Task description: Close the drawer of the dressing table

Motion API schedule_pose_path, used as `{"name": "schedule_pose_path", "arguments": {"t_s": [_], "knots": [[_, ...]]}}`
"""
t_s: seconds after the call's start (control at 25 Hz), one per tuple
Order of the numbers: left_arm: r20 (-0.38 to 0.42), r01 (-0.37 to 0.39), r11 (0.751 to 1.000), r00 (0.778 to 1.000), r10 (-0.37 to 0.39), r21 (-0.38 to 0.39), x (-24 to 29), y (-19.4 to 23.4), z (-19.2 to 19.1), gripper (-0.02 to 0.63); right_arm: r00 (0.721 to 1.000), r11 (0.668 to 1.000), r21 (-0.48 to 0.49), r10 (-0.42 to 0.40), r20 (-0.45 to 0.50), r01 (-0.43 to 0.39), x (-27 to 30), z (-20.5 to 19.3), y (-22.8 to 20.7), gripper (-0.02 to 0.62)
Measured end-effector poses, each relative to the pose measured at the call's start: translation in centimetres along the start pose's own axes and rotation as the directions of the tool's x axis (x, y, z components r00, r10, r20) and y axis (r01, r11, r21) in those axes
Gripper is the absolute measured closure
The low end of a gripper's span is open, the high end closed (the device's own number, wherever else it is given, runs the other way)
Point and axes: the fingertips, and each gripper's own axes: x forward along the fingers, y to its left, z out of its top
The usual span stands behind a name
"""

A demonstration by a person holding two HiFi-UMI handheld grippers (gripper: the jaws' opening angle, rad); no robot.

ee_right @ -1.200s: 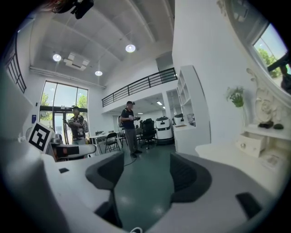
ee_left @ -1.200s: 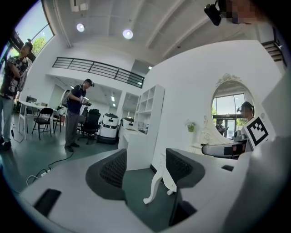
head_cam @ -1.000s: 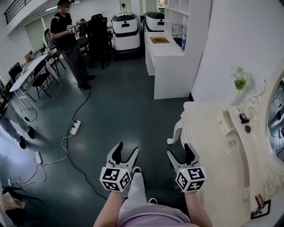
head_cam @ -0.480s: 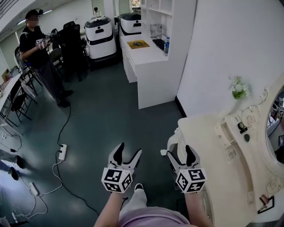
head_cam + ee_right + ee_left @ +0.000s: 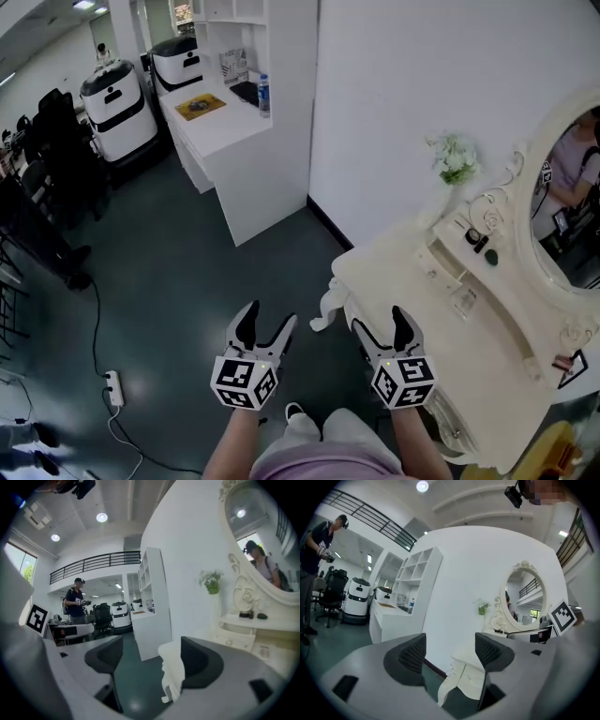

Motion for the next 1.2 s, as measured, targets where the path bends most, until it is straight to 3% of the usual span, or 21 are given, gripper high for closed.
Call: {"name": "schedule_pose_path", "arguments": {"t_s": [0.24,0.48,0.88,1.2], "knots": [[-0.043,0.148,0.989,0.988,-0.148,0.011,6.9,-3.7,-0.6,0.287,0.985,0.983,0.056,-0.175,-0.006,0.175,-0.9,-0.3,-6.8,0.216],[-0.074,0.248,0.968,0.967,-0.245,0.035,13.4,-8.4,-0.7,0.287,0.951,0.946,0.107,-0.309,0.010,0.306,-2.2,0.3,-13.7,0.222],[-0.096,0.394,0.917,0.917,-0.387,0.066,21.7,-16.3,-0.8,0.293,0.893,0.884,0.151,-0.450,0.014,0.443,-4.9,0.4,-22.6,0.227],[-0.152,0.509,0.858,0.856,-0.495,0.075,27.1,-20.4,-1.9,0.302,0.850,0.836,0.181,-0.527,0.002,0.518,-4.8,0.2,-26.5,0.232]]}}
